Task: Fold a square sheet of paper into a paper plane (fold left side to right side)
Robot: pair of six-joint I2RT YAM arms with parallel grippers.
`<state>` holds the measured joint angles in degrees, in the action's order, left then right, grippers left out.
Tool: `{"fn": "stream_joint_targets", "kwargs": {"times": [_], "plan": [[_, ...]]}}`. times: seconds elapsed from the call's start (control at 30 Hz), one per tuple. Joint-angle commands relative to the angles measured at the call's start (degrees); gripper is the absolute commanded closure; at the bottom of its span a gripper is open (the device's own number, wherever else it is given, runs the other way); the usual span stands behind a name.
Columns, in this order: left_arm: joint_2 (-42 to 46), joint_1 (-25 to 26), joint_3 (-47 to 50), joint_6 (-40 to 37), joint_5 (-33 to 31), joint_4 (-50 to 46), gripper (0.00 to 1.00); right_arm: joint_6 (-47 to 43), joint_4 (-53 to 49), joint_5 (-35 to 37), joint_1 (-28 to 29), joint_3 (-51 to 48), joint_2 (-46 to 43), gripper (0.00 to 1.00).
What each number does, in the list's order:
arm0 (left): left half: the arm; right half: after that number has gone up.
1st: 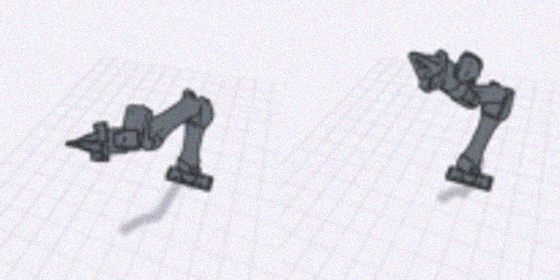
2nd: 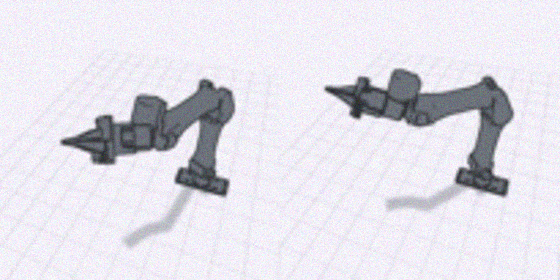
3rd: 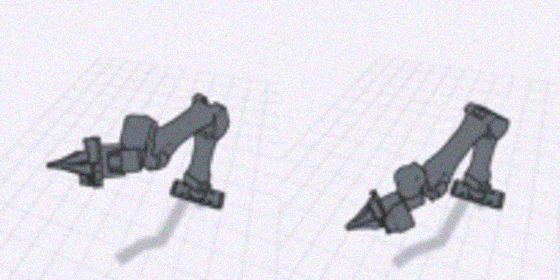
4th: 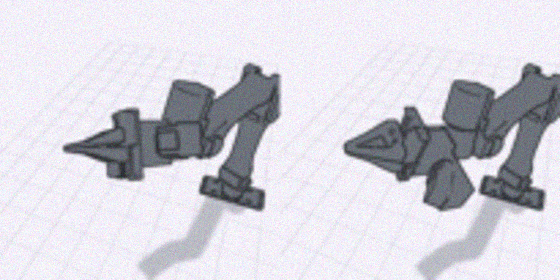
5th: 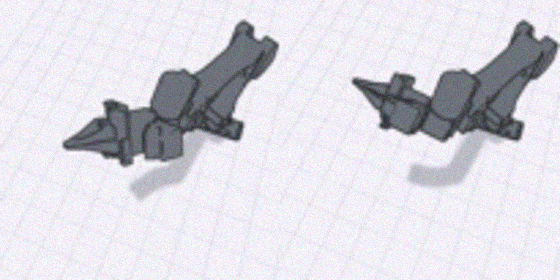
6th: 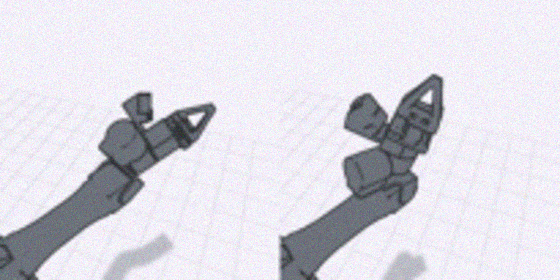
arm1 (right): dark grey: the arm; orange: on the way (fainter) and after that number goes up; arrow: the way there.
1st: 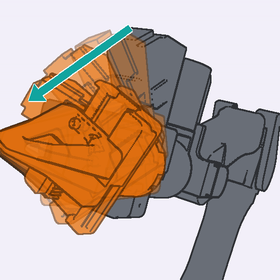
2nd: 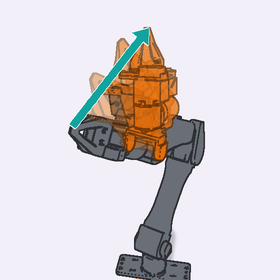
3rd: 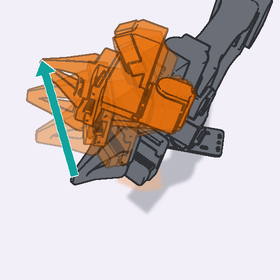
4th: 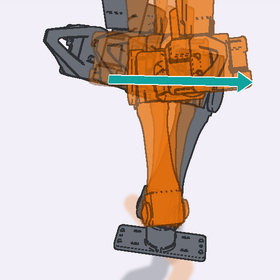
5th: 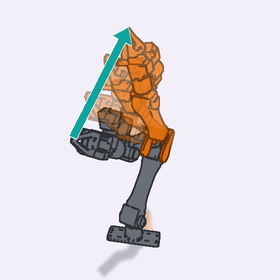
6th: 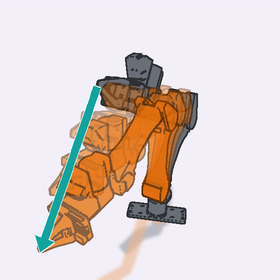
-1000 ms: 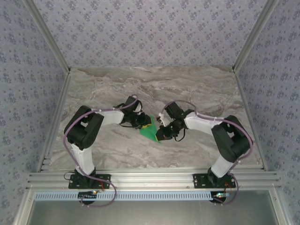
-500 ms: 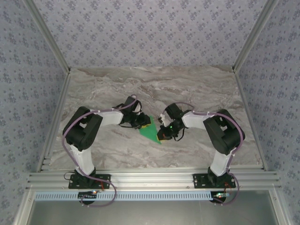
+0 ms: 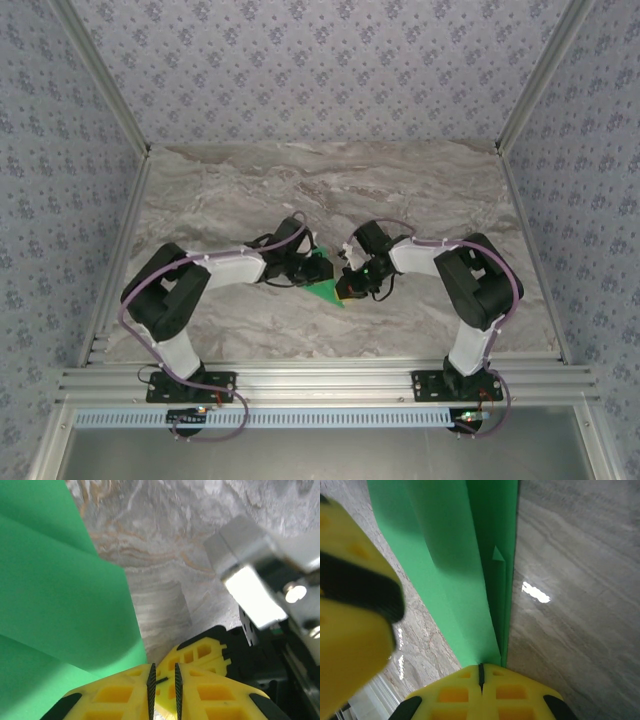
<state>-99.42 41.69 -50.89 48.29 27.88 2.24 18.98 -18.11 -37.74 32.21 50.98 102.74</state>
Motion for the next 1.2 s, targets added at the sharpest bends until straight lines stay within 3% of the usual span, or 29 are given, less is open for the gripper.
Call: {"fn": "stream_joint_targets", "kwargs": {"times": [0.0, 0.7, 1.17], "plan": [[-0.5, 0.8, 0.7, 0.7, 1.2, 3.7, 0.81, -0.7, -3.9, 11.2, -1.0, -2.9, 3.0, 1.0], [-7.3, 0.4, 1.6, -0.6, -2.4, 3.6, 0.85, -1.9, -7.3, 14.8, -0.8, -2.7, 3.3, 1.0], [-9.7, -5.4, 1.7, -5.3, -4.7, 1.9, 0.88, -3.0, -10.4, 17.3, -0.1, -2.6, 4.1, 1.0]]}}
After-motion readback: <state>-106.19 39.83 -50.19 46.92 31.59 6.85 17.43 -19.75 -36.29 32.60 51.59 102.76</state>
